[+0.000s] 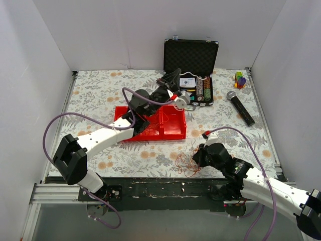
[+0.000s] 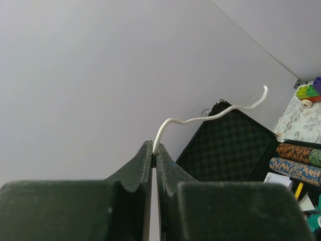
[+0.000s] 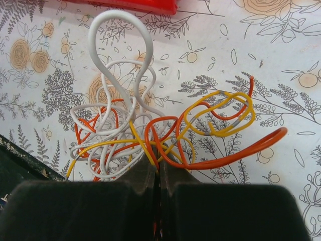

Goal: Untangle the cables

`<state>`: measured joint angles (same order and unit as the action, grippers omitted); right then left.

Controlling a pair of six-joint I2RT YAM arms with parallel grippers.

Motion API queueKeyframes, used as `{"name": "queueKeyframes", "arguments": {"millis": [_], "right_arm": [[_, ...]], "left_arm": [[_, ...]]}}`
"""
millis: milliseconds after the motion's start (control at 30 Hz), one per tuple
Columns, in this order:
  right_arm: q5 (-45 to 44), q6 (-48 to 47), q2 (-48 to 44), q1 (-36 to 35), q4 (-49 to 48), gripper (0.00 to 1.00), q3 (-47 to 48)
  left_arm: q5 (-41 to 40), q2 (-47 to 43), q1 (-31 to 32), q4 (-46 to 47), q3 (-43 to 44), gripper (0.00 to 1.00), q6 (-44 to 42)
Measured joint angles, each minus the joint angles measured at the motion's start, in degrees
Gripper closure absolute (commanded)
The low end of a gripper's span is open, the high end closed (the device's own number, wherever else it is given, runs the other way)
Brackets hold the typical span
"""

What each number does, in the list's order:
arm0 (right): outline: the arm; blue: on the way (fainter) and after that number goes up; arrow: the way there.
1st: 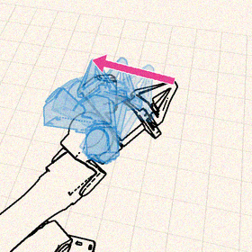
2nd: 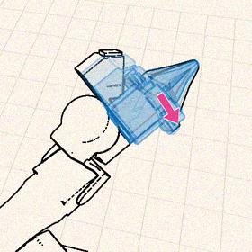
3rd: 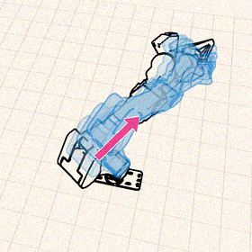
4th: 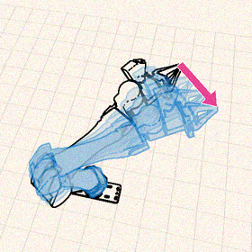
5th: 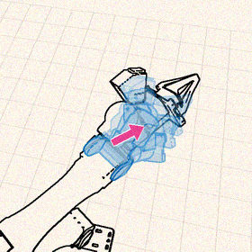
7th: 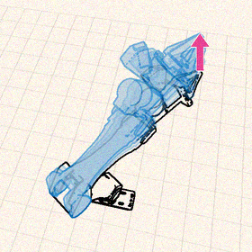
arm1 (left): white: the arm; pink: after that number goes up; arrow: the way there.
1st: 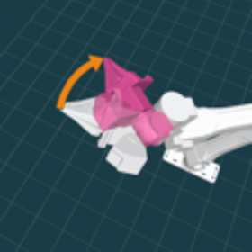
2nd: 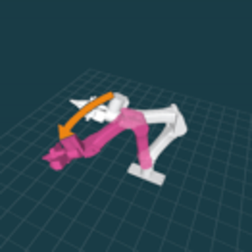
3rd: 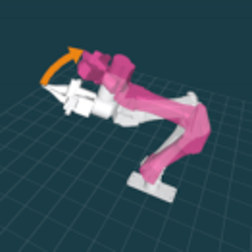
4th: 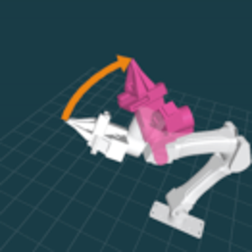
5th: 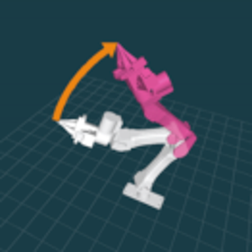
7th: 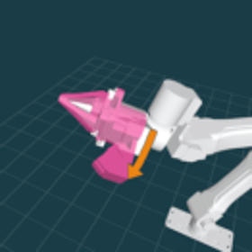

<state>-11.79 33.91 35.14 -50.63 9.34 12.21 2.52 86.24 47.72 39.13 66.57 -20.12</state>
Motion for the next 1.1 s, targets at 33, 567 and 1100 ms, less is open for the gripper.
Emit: {"name": "queueKeyframes", "arguments": {"millis": [33,567,1100], "right_arm": [[-0.04,0.00,0.07,0.00,-0.02,0.99,0.00],[-0.07,0.22,0.07,0.00,-0.04,0.99,-0.87],[-0.26,0.26,0.70,0.00,-0.04,0.99,-0.87]], "left_arm": [[0.13,0.33,0.00,0.35,0.13,1.00,0.00],[3.78,3.26,0.00,8.50,11.26,1.00,-4.00],[2.99,1.18,0.00,6.29,-0.72,1.00,-3.63]]}}
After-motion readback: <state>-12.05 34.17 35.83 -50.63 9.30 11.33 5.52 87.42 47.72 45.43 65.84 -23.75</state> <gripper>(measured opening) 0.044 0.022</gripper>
